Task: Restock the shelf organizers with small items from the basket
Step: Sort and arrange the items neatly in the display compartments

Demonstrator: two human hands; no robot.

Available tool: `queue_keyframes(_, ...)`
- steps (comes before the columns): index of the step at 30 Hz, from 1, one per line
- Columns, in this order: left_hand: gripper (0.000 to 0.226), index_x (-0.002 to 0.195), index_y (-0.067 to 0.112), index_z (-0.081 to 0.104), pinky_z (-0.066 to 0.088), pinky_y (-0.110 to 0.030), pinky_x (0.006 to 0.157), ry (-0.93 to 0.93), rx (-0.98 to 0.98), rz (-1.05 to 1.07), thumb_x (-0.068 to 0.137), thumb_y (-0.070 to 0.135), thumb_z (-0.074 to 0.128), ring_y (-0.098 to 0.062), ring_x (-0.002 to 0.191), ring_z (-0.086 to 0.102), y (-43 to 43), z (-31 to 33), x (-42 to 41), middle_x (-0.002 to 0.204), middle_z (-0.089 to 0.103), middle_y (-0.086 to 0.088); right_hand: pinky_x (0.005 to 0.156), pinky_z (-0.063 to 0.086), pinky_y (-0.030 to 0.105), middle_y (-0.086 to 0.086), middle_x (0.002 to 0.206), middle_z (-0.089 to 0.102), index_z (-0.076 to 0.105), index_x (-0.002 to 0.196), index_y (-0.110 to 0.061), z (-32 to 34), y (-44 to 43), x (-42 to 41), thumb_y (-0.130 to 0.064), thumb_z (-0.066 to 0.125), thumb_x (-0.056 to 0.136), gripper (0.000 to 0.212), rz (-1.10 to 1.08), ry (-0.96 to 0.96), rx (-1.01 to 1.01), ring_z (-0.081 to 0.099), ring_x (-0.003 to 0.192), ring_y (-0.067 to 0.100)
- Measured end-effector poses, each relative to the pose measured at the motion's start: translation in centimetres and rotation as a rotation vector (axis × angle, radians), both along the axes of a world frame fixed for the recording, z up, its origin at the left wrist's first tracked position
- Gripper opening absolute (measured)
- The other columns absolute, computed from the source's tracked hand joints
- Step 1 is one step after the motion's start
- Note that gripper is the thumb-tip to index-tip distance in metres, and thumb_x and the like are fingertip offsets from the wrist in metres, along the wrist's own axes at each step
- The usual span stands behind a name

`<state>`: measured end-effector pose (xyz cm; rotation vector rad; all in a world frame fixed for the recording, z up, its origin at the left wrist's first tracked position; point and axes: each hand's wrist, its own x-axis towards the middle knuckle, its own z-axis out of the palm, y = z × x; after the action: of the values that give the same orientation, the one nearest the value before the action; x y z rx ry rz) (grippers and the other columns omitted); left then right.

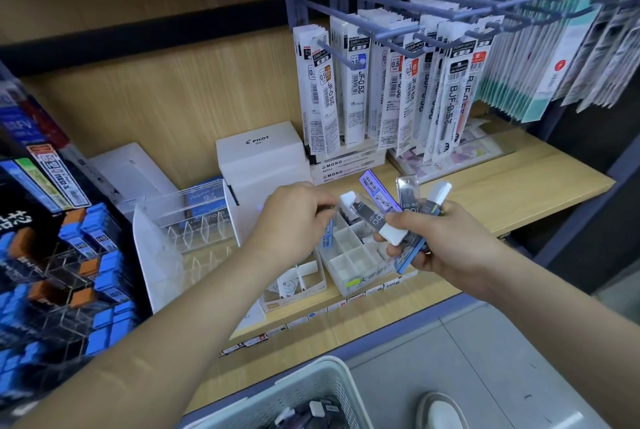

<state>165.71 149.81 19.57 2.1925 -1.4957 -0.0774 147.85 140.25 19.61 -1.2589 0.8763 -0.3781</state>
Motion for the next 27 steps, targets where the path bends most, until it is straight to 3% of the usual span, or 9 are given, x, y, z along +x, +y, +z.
queue_keyframes(9, 0.015, 0.098, 0.029, 0.069, 0.04, -0.027, 0.067, -0.212, 0.117, 0.048, 0.09, 0.03, 0.056, -0.013, 0.095, 0.048, -0.2, -1.8, 0.6, 0.084, 0.063, 0.005, 0.056, 0.044, 0.025, 0.011, 0.088, 0.076, 0.066, 0.108, -0.009, -0.3, 0.8, -0.3, -0.017, 0.064, 0.091, 0.019, 0.209, 0.166, -0.019, 0.066, 0.063, 0.016)
queue_keyframes(14, 0.019, 0.097, 0.024, 0.071, 0.045, -0.03, 0.076, -0.272, 0.115, 0.009, 0.092, 0.025, 0.053, -0.015, 0.093, 0.047, -0.2, -2.1, 1.1, 0.094, 0.066, 0.005, 0.057, 0.044, 0.024, 0.012, 0.089, 0.076, 0.065, 0.108, -0.009, 0.0, 0.9, -0.2, -0.017, 0.064, 0.091, 0.019, 0.26, 0.177, -0.008, 0.063, 0.065, 0.018)
queue_keyframes(16, 0.019, 0.089, 0.022, 0.073, 0.046, -0.028, 0.075, -0.072, -0.003, 0.02, 0.092, 0.024, 0.055, -0.012, 0.083, 0.054, -0.3, -1.2, 1.0, 0.082, 0.068, 0.009, 0.057, 0.044, 0.023, 0.011, 0.089, 0.076, 0.066, 0.108, -0.01, 0.0, 1.0, -0.2, -0.018, 0.064, 0.091, 0.018, 0.286, 0.177, -0.012, 0.063, 0.065, 0.017)
queue_keyframes(19, 0.012, 0.087, 0.025, 0.076, 0.048, -0.024, 0.071, 0.468, -0.025, -0.072, 0.089, 0.03, 0.065, -0.005, 0.071, 0.06, -0.2, 1.2, 0.3, 0.075, 0.071, 0.011, 0.063, 0.045, 0.026, 0.011, 0.09, 0.076, 0.066, 0.107, -0.011, 0.1, 1.0, -0.1, -0.02, 0.065, 0.091, 0.018, 0.303, 0.164, -0.016, 0.063, 0.063, 0.015)
queue_keyframes(21, 0.008, 0.088, 0.024, 0.076, 0.048, -0.022, 0.07, 0.486, 0.076, -0.16, 0.082, 0.028, 0.074, -0.005, 0.07, 0.061, 0.0, 2.1, 0.0, 0.077, 0.072, 0.008, 0.067, 0.046, 0.027, 0.011, 0.091, 0.076, 0.066, 0.106, -0.012, 0.2, 1.0, -0.1, -0.021, 0.065, 0.091, 0.018, 0.314, 0.151, -0.015, 0.063, 0.063, 0.014)
queue_keyframes(23, 0.009, 0.086, 0.022, 0.077, 0.044, -0.017, 0.059, 0.443, 0.11, -0.179, 0.077, 0.022, 0.078, -0.002, 0.059, 0.056, 0.1, 2.4, 0.0, 0.068, 0.068, 0.009, 0.069, 0.046, 0.028, 0.011, 0.091, 0.076, 0.067, 0.104, -0.014, 0.2, 1.1, 0.0, -0.021, 0.066, 0.09, 0.015, 0.319, 0.145, -0.018, 0.064, 0.064, 0.013)
queue_keyframes(27, 0.009, 0.077, 0.018, 0.071, 0.046, -0.02, 0.057, 0.545, 0.041, -0.094, 0.081, 0.01, 0.074, -0.008, 0.056, 0.059, 0.5, 3.2, 1.7, 0.069, 0.069, -0.003, 0.054, 0.04, 0.024, 0.009, 0.084, 0.074, 0.068, 0.095, -0.014, 0.2, 1.0, 0.0, -0.019, 0.064, 0.091, 0.007, 0.241, 0.084, -0.01, 0.062, 0.06, 0.015)
